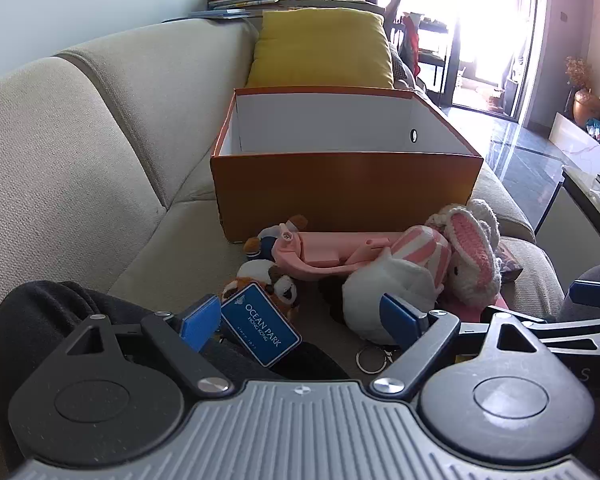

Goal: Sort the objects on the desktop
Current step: 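Reach both grippers toward the plush pile in front of the shoebox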

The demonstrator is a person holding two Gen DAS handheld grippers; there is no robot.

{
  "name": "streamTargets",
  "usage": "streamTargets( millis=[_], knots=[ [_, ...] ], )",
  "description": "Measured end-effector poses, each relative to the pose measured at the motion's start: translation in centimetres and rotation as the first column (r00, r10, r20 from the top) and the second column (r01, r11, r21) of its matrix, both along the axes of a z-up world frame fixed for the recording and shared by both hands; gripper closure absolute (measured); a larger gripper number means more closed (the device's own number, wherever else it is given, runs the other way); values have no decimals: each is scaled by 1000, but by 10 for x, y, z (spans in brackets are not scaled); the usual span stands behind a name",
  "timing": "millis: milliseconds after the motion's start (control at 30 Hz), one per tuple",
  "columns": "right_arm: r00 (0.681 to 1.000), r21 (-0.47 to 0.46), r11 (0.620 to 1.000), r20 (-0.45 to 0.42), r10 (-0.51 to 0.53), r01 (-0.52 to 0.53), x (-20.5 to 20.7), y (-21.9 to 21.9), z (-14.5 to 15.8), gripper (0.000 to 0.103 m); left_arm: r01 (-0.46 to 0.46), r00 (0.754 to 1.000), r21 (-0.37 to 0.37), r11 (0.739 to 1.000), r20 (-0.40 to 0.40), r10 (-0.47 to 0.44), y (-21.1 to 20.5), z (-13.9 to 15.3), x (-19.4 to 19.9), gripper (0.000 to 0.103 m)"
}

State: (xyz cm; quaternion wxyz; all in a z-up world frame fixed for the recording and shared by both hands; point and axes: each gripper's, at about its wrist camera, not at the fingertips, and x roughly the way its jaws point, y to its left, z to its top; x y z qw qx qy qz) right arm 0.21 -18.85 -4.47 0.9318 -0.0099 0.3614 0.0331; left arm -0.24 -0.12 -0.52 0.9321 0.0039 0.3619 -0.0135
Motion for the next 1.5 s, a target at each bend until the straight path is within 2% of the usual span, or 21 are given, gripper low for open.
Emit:
streamTargets(
  millis=[1133, 1333, 1500],
  knots=[
    [1000, -12, 1000, -21, 7, -7, 4, 4, -4, 1, 4, 999, 11, 1000, -33, -3, 2, -5, 3, 1],
    [999, -2, 1000, -36, 19, -19, 11, 3, -6, 1, 32, 998, -2, 999, -52, -32, 1, -6, 9, 8],
    [999, -6, 1000, -37, 26, -26, 23, 1, -5, 2, 90, 995, -2, 996, -39, -90, -5, -5, 15, 22]
  ],
)
